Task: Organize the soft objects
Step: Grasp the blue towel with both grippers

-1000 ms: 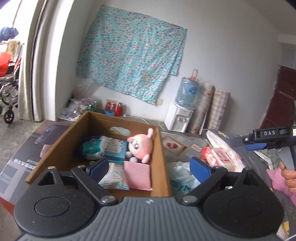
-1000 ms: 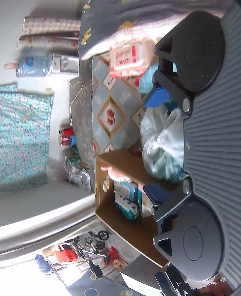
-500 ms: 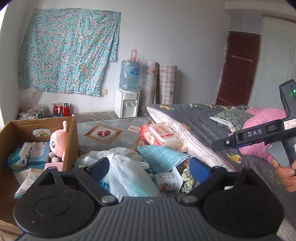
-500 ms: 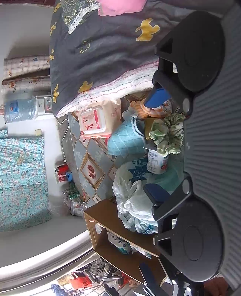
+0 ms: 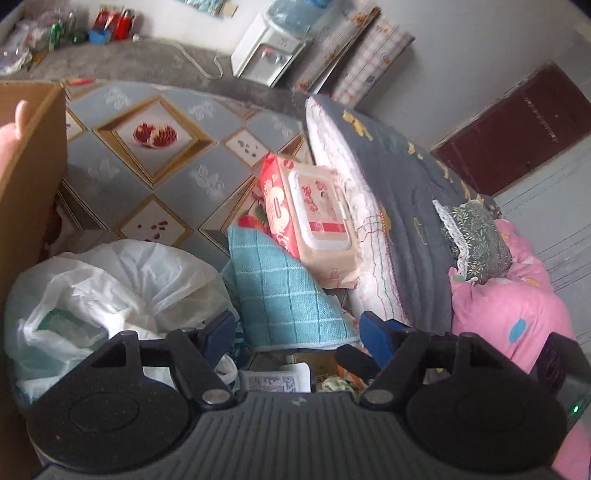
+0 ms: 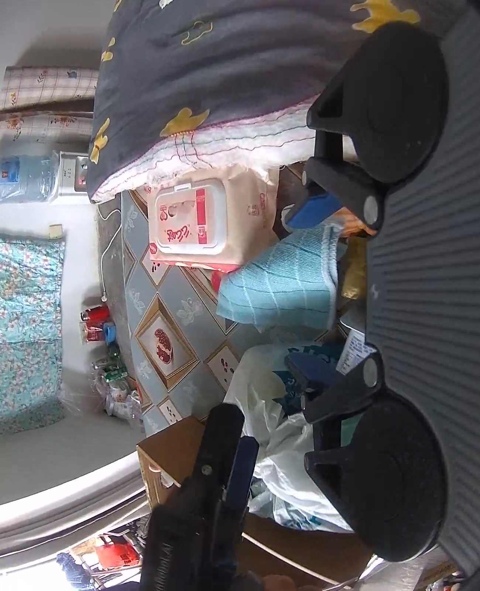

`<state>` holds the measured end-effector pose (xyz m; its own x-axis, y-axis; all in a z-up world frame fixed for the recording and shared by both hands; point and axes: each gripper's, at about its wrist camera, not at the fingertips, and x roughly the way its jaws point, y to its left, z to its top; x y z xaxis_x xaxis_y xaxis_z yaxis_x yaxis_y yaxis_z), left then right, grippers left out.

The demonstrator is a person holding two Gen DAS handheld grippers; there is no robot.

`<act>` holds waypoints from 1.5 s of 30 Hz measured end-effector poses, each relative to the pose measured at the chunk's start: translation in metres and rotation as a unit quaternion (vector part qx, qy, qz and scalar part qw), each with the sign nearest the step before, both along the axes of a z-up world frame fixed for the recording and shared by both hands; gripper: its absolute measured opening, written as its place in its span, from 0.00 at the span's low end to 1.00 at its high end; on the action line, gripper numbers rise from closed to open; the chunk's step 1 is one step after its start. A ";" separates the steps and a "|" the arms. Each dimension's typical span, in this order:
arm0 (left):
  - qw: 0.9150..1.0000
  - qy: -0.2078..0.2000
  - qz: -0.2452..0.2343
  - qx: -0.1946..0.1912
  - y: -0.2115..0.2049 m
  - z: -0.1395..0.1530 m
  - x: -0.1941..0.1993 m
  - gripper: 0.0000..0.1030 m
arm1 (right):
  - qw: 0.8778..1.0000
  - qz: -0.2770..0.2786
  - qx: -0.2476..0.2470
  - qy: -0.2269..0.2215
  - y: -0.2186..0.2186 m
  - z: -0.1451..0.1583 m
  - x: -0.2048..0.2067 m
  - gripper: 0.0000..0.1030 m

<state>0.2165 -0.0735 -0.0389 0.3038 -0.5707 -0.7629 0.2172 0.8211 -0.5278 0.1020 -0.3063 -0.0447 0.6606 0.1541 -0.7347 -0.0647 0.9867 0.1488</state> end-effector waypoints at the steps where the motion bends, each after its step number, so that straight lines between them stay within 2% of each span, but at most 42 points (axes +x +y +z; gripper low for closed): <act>1: 1.000 0.010 -0.001 0.003 -0.007 -0.005 0.010 0.76 | 1.000 0.004 0.000 0.005 -0.001 -0.006 0.010 0.71; 6: 0.997 0.080 0.007 0.022 -0.040 -0.045 0.054 0.78 | 0.999 0.024 -0.006 0.033 -0.005 -0.040 0.046 0.64; 10: 0.994 0.099 0.004 0.047 -0.058 -0.068 0.070 0.77 | 0.998 0.041 -0.010 0.049 -0.003 -0.059 0.060 0.54; 14: 0.992 0.107 -0.003 0.060 -0.072 -0.080 0.079 0.71 | 0.997 0.055 -0.015 0.051 -0.002 -0.070 0.067 0.42; 15: 0.992 0.109 -0.003 0.062 -0.074 -0.083 0.081 0.70 | 0.997 0.058 -0.016 0.052 -0.002 -0.072 0.068 0.35; 18: 0.990 0.121 -0.002 0.069 -0.081 -0.090 0.085 0.64 | 0.997 0.067 -0.017 0.047 0.000 -0.076 0.068 0.24; 21: 0.989 0.125 -0.001 0.079 -0.084 -0.096 0.086 0.59 | 0.996 0.073 -0.026 0.036 0.002 -0.075 0.065 0.19; 23: 0.989 0.125 0.004 0.085 -0.084 -0.097 0.086 0.49 | 0.996 0.077 -0.029 0.029 0.005 -0.074 0.062 0.17; 24: 0.988 0.125 0.005 0.086 -0.083 -0.097 0.086 0.49 | 0.996 0.078 -0.029 0.026 0.006 -0.072 0.060 0.16; 25: 0.989 0.127 0.006 0.081 -0.082 -0.098 0.086 0.45 | 0.996 0.077 -0.030 0.024 0.007 -0.071 0.059 0.15; 28: 0.989 0.130 0.008 0.073 -0.079 -0.094 0.085 0.26 | 0.996 0.077 -0.029 0.018 0.012 -0.066 0.051 0.14; 31: 0.989 0.126 0.008 0.074 -0.078 -0.087 0.080 0.20 | 0.997 0.075 -0.029 0.012 0.017 -0.058 0.044 0.13; 37: 0.993 0.109 0.009 0.051 -0.067 -0.060 0.066 0.17 | 0.997 0.067 -0.039 -0.010 0.030 -0.031 0.024 0.13; 45: 0.999 0.051 0.006 0.018 -0.042 0.005 0.030 0.17 | 0.995 0.063 -0.050 -0.066 0.049 0.026 -0.011 0.12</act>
